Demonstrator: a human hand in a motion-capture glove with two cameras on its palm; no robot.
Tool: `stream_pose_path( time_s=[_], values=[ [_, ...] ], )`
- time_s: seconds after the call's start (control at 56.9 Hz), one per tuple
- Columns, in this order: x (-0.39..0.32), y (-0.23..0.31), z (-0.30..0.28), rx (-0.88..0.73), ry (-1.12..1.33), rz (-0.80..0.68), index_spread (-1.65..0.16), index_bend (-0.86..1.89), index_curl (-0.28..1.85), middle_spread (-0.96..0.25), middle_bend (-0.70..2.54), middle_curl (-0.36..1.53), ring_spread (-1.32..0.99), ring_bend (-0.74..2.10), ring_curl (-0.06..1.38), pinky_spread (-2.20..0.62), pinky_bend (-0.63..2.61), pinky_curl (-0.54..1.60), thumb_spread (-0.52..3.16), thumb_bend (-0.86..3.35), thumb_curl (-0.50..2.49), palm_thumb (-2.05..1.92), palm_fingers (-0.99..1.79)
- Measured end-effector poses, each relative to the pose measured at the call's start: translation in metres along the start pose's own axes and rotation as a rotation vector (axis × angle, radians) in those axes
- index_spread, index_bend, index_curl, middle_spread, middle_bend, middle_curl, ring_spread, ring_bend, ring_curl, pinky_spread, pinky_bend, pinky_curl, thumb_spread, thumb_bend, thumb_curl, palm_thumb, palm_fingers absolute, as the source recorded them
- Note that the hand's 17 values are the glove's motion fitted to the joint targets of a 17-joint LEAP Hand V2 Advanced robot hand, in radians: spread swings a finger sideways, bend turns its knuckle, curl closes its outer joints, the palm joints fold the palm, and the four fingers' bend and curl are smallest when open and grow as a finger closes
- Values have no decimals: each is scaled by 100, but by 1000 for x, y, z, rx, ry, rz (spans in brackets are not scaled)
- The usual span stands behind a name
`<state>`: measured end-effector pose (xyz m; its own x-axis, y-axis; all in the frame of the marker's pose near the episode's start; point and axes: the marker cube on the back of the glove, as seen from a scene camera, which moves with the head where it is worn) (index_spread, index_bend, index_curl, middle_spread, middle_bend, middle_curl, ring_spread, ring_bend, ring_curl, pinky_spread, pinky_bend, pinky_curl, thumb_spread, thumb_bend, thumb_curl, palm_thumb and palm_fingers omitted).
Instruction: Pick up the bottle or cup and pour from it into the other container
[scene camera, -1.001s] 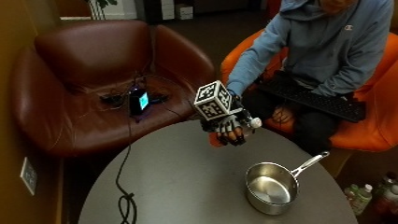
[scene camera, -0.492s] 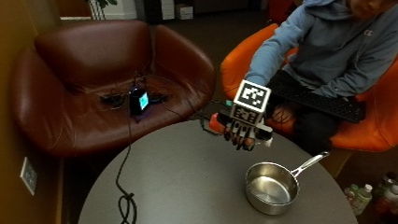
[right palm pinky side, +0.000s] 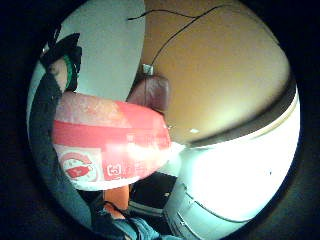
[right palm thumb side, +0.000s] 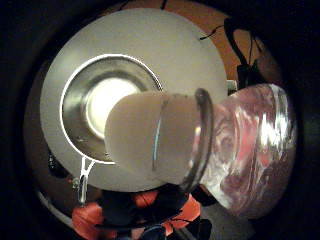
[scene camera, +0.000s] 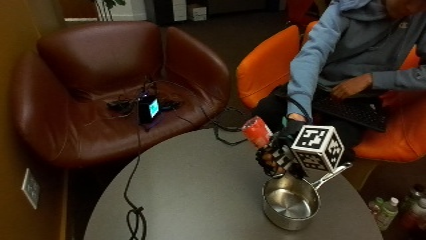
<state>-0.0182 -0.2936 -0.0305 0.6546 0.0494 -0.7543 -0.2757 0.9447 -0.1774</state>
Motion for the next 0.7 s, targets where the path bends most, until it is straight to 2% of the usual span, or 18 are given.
stream_pose_path(
  time_s=[0.281,0.702],
  values=[
    [-22,7,-22,57,132,66,-19,14,40,-11,26,50,-20,33,44,-13,22,38,30,-4,74,95,111],
    [-37,6,-19,12,145,55,-19,14,39,-12,25,50,-20,33,44,-13,22,39,32,-4,74,94,111]
  ],
)
